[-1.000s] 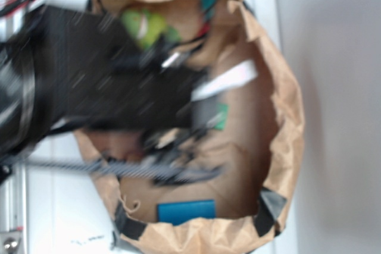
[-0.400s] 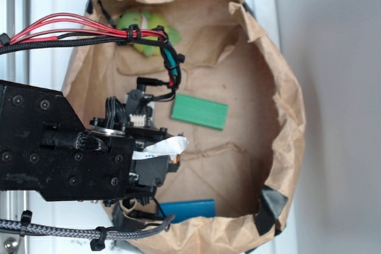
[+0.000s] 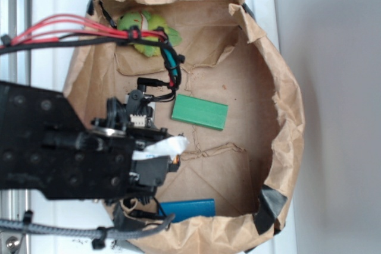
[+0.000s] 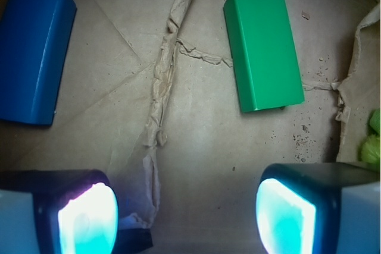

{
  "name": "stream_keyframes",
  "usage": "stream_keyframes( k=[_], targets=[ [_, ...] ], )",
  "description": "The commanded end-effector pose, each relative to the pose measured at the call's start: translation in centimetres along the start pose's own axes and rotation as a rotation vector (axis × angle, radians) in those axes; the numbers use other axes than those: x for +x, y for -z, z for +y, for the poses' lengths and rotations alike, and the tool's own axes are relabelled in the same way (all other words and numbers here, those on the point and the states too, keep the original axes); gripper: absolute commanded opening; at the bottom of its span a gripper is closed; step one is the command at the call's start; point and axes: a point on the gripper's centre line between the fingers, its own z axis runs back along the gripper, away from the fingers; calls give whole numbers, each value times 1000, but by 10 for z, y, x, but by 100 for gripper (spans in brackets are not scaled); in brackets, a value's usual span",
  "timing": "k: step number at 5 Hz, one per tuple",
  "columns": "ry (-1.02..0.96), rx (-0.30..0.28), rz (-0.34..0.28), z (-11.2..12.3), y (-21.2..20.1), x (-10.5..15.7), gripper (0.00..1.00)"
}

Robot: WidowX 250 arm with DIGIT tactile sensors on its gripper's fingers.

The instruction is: Grab the green block.

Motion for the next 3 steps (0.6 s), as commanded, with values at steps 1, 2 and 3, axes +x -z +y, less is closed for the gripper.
stream_keyframes(
  k=[1, 2, 3],
  targets=[
    [-29, -2, -69, 38, 7, 13, 100],
    [-68, -28, -78, 63, 1, 7, 100],
    [-62, -50, -72, 72, -10, 1, 100]
  ],
)
